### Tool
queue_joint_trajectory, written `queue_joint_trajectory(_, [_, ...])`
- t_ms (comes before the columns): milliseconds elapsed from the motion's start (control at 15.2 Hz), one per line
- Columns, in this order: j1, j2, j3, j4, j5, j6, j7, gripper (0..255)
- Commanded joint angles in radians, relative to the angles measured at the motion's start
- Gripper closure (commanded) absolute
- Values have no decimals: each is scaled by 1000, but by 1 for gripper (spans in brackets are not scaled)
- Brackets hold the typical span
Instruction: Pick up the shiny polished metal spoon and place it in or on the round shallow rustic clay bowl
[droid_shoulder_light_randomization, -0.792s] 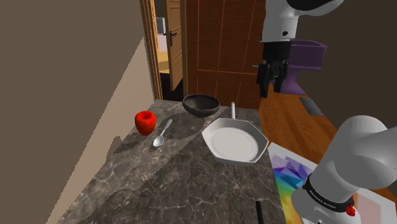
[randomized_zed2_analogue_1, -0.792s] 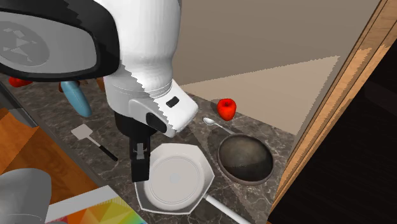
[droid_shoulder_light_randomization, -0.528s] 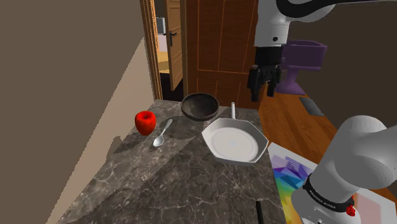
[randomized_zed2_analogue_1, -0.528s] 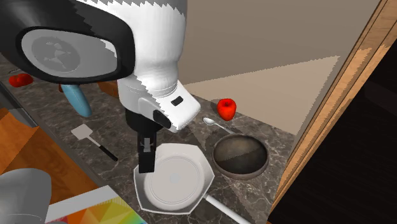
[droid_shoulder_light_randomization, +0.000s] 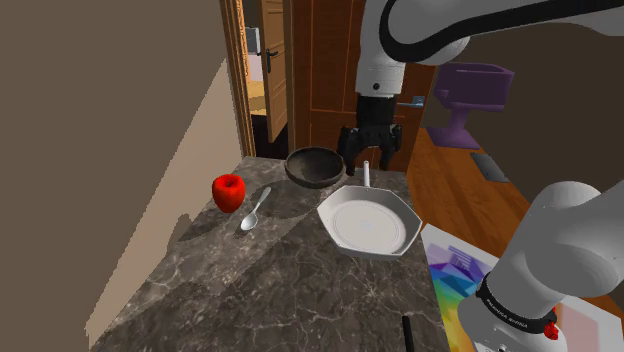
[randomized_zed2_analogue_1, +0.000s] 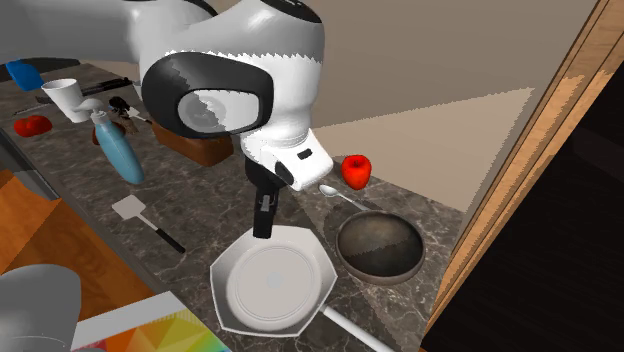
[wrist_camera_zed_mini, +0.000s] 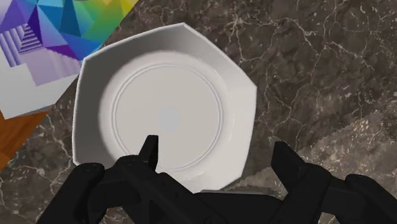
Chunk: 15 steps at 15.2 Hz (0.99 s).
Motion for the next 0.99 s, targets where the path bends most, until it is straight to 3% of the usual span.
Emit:
queue_joint_trajectory(0, [-2,55,32,9,22,67,64,0])
queue_joint_trajectory(462, [-14,285,123,106,44,268,278,0])
queue_joint_trajectory(924, [-20,541,172,265,-11,424,505,0])
